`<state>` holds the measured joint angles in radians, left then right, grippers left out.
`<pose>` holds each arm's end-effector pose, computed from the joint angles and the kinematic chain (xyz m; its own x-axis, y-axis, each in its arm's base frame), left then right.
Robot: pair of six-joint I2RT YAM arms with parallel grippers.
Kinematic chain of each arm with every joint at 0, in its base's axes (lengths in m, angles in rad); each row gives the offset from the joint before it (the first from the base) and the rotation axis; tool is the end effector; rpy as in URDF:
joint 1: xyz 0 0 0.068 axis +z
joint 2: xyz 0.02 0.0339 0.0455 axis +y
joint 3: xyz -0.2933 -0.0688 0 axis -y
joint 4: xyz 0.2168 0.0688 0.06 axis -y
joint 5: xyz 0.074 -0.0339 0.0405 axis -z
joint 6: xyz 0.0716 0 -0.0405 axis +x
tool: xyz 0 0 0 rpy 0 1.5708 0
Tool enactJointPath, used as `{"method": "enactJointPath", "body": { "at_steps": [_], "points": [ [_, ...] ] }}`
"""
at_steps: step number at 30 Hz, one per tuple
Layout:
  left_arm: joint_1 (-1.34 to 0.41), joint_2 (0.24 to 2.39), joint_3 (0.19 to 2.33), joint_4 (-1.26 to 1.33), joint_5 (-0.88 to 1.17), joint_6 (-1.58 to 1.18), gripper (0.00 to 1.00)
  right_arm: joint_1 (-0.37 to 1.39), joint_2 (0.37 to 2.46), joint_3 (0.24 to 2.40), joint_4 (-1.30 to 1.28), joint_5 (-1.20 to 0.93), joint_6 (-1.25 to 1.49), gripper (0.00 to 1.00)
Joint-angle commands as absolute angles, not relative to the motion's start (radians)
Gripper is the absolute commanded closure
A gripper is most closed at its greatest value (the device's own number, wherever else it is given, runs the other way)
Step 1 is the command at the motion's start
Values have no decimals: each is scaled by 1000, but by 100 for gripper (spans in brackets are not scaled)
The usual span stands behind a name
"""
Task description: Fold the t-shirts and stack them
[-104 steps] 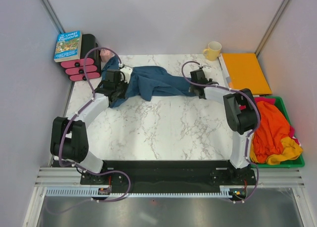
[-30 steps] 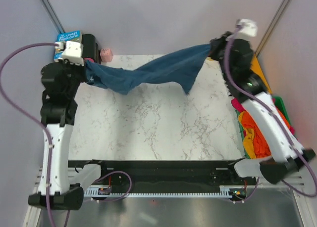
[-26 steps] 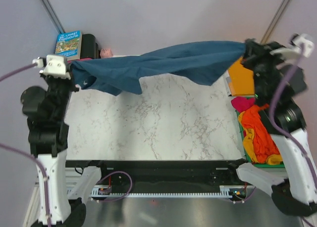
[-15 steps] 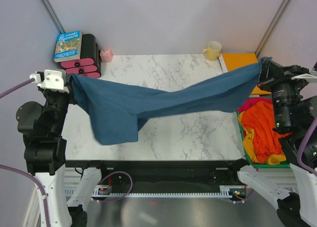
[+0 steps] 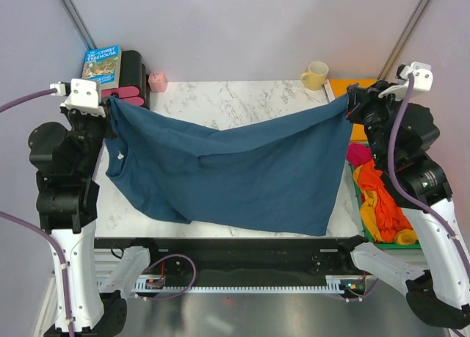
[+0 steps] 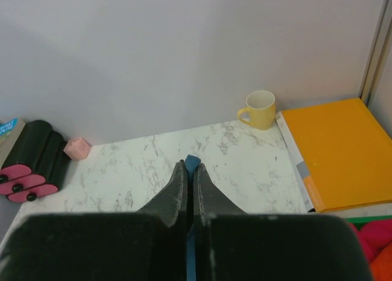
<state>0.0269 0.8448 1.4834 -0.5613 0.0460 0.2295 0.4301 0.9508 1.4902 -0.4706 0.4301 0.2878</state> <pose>0.1087 -0.0004 0.5215 0.0795 0.2295 -0.9701 0.0009 0.9731 0.2303 0.1429 0.0327 0.5246 0.0597 0.3112 -0.9485 -0.0186 0.9503 0.3107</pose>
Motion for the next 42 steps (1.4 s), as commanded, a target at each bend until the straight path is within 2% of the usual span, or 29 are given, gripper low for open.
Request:
{"method": "enactJointPath", "body": {
  "at_steps": [1,6,10,15,22,25,26,29,33,37,42],
  "points": [
    [34,848,1366,-497,58,219,98,434,943,1399,-420,410,304,100],
    [35,870,1139,-378,58,225,98,433,956,1212,-332,429,333,100],
    [34,965,1043,-250,58,215,98,434,1024,1147,-258,482,350,100],
    [35,1207,1092,-137,46,180,98,434,1199,1157,-160,567,356,100],
    [35,1462,1218,-87,34,179,98,433,1374,1219,-91,565,350,100],
    [35,1512,1224,-75,29,190,65,434,1408,1221,-61,560,347,100],
    [35,1519,1221,-65,15,190,43,434,1416,1224,-54,557,345,100],
    [37,1522,1204,-58,5,183,21,434,1434,1226,-45,548,342,100],
    [40,1460,1148,-86,86,173,18,434,1440,1215,-32,535,345,100],
    [40,1434,1083,-184,240,176,25,434,1443,1200,-26,528,350,100],
    [34,1482,991,-238,282,199,32,433,1454,1167,-8,514,367,100]
  ]
}}
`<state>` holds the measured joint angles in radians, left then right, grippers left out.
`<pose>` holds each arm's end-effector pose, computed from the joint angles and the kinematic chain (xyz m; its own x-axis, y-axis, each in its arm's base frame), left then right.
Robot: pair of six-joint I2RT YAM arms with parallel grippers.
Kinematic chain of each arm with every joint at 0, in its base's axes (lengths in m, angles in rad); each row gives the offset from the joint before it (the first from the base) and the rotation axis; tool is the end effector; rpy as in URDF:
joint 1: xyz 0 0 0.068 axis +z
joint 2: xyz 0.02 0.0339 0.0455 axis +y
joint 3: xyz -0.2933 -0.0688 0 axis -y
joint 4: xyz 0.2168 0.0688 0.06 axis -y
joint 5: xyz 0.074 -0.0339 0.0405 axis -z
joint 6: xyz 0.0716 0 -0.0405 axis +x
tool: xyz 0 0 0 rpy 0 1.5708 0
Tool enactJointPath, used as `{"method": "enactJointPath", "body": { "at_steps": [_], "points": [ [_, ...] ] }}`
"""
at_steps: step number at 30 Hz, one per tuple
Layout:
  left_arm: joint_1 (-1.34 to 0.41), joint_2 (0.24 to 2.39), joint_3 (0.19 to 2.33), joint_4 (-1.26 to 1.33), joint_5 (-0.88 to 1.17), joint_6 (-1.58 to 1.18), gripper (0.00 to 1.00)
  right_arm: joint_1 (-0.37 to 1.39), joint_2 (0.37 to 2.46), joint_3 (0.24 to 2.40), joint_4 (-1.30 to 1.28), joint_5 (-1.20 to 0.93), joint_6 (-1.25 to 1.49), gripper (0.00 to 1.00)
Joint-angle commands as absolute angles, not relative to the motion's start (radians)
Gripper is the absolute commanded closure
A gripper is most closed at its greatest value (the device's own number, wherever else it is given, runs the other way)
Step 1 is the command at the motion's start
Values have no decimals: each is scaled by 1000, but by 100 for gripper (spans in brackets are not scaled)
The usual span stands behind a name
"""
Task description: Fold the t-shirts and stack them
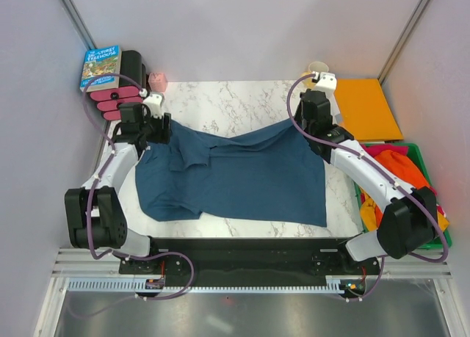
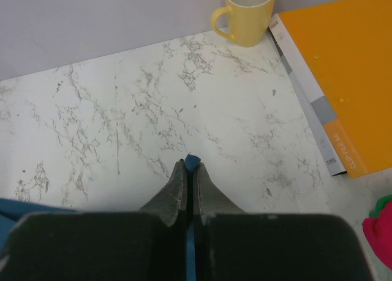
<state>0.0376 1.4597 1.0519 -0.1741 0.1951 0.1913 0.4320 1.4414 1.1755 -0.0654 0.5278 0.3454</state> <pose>0.3311 -0.0014 0.2948 -0.5154 0.1673 -0.8404 0.2271 0.9724 0.0542 0.3198 0.1078 0.3611 -0.2540 0.2050 -0.9452 0.1666 0.9719 0.1660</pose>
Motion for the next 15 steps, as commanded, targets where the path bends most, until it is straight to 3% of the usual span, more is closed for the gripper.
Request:
{"method": "enactJointPath", "body": {
  "at_steps": [1,8,15],
  "points": [
    [32,1492,983,-242,287,201,33,434,1454,1164,-8,511,371,100],
    [11,1506,908,-258,324,212,36,434,1459,1138,-8,503,382,100],
    [-72,1433,831,-267,364,255,32,436,1463,1115,18,496,394,100]
  ]
}}
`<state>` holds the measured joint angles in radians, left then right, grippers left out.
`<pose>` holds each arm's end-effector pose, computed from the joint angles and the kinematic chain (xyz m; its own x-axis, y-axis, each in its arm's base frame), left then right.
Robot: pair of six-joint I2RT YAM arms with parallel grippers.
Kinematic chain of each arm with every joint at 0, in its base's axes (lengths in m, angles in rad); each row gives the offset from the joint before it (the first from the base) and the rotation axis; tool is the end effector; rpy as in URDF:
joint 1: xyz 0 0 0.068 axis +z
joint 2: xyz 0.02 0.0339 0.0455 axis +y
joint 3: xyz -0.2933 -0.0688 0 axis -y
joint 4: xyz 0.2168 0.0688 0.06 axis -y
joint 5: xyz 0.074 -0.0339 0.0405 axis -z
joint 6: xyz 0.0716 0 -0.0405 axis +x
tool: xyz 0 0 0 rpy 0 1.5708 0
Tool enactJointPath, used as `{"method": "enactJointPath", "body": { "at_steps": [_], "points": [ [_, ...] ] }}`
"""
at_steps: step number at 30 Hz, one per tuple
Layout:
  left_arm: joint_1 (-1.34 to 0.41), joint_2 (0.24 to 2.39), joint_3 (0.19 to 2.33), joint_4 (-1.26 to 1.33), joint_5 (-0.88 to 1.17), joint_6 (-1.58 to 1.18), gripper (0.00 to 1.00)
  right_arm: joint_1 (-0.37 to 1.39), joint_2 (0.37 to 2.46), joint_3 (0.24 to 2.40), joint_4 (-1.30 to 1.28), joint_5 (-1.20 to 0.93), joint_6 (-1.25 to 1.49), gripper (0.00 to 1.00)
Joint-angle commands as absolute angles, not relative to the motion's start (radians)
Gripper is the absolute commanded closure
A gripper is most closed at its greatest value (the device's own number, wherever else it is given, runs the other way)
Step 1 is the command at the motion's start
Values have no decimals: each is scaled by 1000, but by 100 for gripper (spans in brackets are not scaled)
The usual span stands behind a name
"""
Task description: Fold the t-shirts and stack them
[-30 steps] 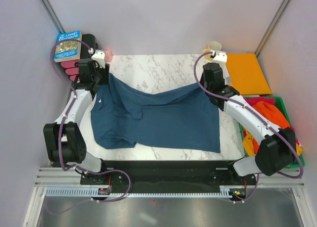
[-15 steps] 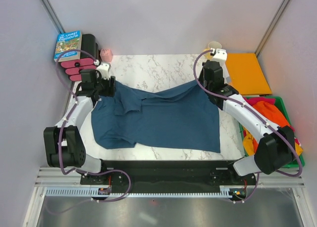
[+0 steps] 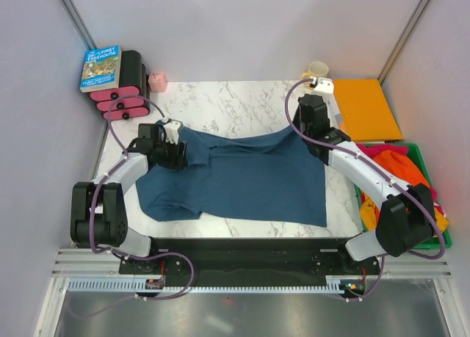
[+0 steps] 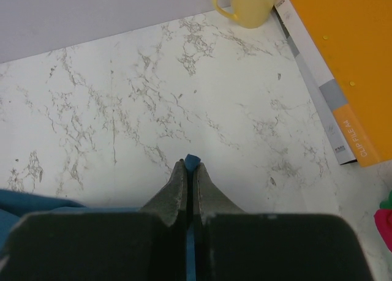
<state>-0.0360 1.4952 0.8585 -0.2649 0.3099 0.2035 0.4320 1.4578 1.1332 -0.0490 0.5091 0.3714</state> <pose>0.2951 -0.0325 0.2138 -0.7225 0.2186 -0.6559 0.3771 0.9197 -0.1089 0.3221 0.1101 0.3428 -0.2920 0.2143 -0.9321 0.1636 0.9714 0.1721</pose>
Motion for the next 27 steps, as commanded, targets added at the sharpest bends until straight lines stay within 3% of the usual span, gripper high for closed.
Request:
{"method": "enactJointPath", "body": {
  "at_steps": [1,12,21,24,27],
  "points": [
    [-81,1436,824,-265,357,267,31,434,1465,1111,21,495,396,100],
    [-117,1565,865,-203,255,241,32,437,1463,1103,28,494,399,100],
    [-117,1597,848,-112,156,218,40,437,1460,1088,37,492,399,100],
    [-117,1597,848,-97,144,212,45,437,1459,1080,40,494,399,100],
    [-117,1586,845,-81,137,207,63,439,1453,1072,43,489,397,100]
  ]
}}
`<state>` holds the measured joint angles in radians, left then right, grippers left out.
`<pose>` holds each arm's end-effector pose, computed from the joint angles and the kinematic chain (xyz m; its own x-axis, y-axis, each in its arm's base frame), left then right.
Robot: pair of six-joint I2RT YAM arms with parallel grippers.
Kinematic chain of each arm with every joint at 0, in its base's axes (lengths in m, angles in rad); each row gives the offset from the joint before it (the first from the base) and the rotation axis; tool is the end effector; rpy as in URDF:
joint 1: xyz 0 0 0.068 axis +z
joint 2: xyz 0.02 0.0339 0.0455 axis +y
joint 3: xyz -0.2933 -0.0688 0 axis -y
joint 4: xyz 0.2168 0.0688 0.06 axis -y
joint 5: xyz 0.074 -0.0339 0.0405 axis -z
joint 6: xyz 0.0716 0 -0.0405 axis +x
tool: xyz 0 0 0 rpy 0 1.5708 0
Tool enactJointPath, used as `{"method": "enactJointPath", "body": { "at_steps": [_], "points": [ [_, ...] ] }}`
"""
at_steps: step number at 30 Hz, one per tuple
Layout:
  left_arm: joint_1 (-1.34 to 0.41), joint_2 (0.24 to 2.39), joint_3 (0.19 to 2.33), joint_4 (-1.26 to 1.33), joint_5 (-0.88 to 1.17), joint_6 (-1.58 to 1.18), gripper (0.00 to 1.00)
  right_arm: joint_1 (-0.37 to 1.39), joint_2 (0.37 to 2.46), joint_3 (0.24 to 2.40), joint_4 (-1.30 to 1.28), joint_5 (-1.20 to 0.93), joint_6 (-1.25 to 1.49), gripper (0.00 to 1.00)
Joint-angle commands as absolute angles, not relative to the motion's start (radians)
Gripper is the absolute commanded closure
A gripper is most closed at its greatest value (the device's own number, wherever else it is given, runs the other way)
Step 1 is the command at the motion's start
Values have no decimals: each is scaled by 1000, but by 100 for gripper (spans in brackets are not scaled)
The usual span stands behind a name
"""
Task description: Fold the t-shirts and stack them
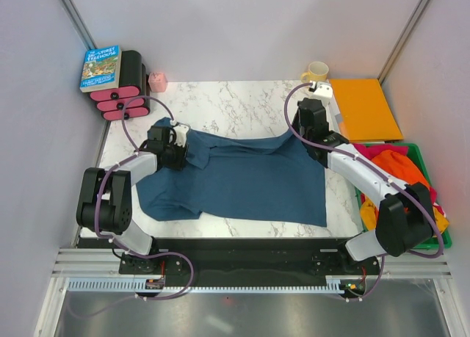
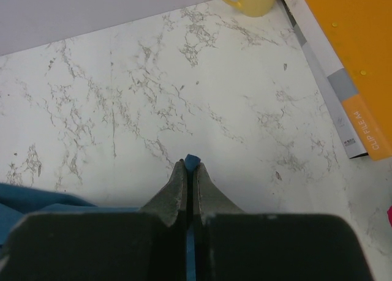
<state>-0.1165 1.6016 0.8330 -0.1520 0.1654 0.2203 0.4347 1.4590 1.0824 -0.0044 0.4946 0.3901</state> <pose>0.3106 -0.0482 0.1840 -0.7248 0.3018 -0.6193 0.3812 0.9245 0.0044 0.3210 0.1116 0.3301 -0.3009 0.2293 -0.9257 0.1551 0.9695 0.1898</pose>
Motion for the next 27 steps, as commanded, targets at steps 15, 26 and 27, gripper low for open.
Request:
{"method": "enactJointPath", "body": {
  "at_steps": [15,26,27],
  "points": [
    [-92,1450,802,-49,113,213,98,440,1381,1072,23,479,388,100],
    [32,899,1124,-437,212,192,98,452,1056,1203,-240,532,308,100],
    [32,875,1165,-455,219,187,98,454,1016,1212,-258,532,304,100]
  ]
}}
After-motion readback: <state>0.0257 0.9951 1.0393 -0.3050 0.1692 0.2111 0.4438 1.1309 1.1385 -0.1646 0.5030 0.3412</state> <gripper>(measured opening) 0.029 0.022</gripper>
